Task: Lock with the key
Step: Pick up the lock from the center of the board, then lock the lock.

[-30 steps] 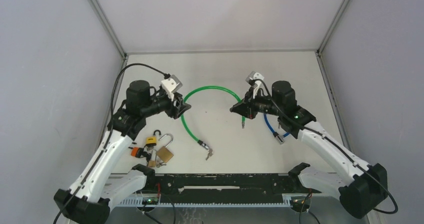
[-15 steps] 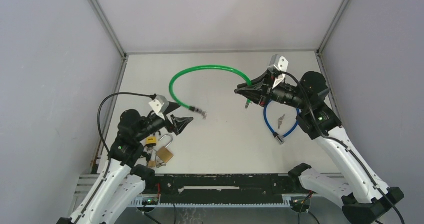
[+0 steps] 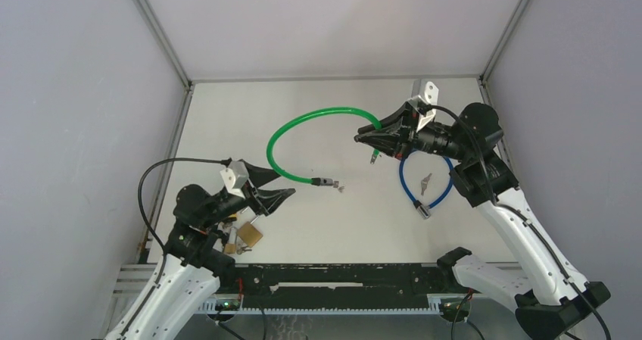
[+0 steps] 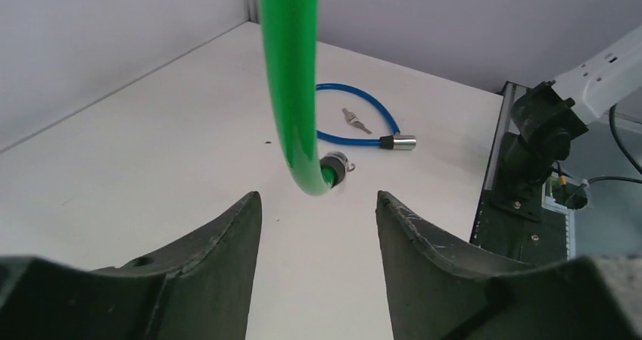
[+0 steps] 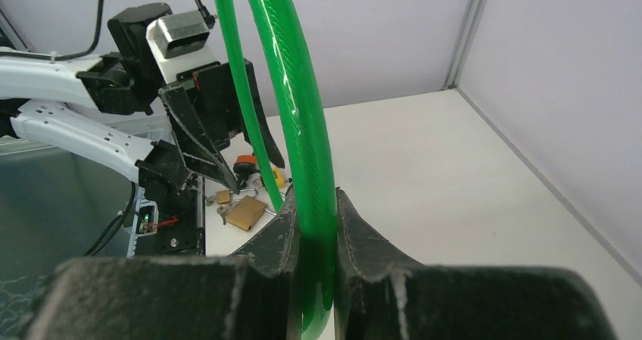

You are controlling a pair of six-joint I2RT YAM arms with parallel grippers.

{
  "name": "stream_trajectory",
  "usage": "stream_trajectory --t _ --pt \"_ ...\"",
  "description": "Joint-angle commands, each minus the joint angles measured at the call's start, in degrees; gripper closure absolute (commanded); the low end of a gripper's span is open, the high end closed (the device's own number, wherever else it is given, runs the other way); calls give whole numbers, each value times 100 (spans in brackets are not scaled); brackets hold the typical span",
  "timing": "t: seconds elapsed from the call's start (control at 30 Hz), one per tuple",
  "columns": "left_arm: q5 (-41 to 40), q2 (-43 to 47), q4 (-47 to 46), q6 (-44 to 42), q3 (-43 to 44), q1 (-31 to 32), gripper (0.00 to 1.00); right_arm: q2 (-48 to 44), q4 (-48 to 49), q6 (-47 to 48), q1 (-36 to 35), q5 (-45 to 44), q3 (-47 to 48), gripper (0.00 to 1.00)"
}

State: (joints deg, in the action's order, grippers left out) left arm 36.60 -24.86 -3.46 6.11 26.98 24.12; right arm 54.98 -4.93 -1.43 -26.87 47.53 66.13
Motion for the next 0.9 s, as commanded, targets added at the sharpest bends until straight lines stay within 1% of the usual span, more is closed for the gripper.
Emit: stream_trajectory --t 0.0,0.07,0.13,0.27,0.3,0.4,0.5,0.57,0.6,0.63,0.67,0.73,0.77,0.8,0.87 --pt "-4 13 -917 752 -231 84 43 24 731 -306 65 272 442 100" --pt "-214 27 -1177 1009 -277 87 45 29 717 -322 68 300 469 100" --pt "-239 23 -1266 1074 -315 93 43 14 719 -321 74 314 471 100" --pt "-318 25 -1047 823 -417 89 44 12 716 -327 111 423 554 100" --pt "-289 30 -1017 762 -429 88 47 21 713 -331 114 457 577 100" --pt "-16 51 -1010 555 -439 91 67 38 719 -363 133 583 647 100" --pt "232 58 -1017 585 -422 93 82 54 815 -476 147 619 682 100" --pt "356 59 -1107 753 -426 118 98 69 919 -643 152 485 689 100" --pt "309 63 -1209 918 -435 146 100 97 1028 -830 135 371 683 100" --pt "216 75 -1362 1289 -446 174 100 128 1175 -1013 53 126 682 100" --pt "100 74 -1691 1623 -455 212 100 142 1246 -1046 -175 -279 666 100" --pt "-218 21 -2171 2313 -421 260 100 155 1465 -667 -1037 -1471 540 100" --pt "-406 -19 -2340 2647 -369 274 100 203 1676 -411 -1691 -2061 470 100" --pt "-578 -55 -2472 3012 -308 277 100 277 1876 -260 -2071 -2495 449 100" --pt "-933 -100 -2649 3712 -184 278 100 472 2379 -260 -2569 -3063 423 100"
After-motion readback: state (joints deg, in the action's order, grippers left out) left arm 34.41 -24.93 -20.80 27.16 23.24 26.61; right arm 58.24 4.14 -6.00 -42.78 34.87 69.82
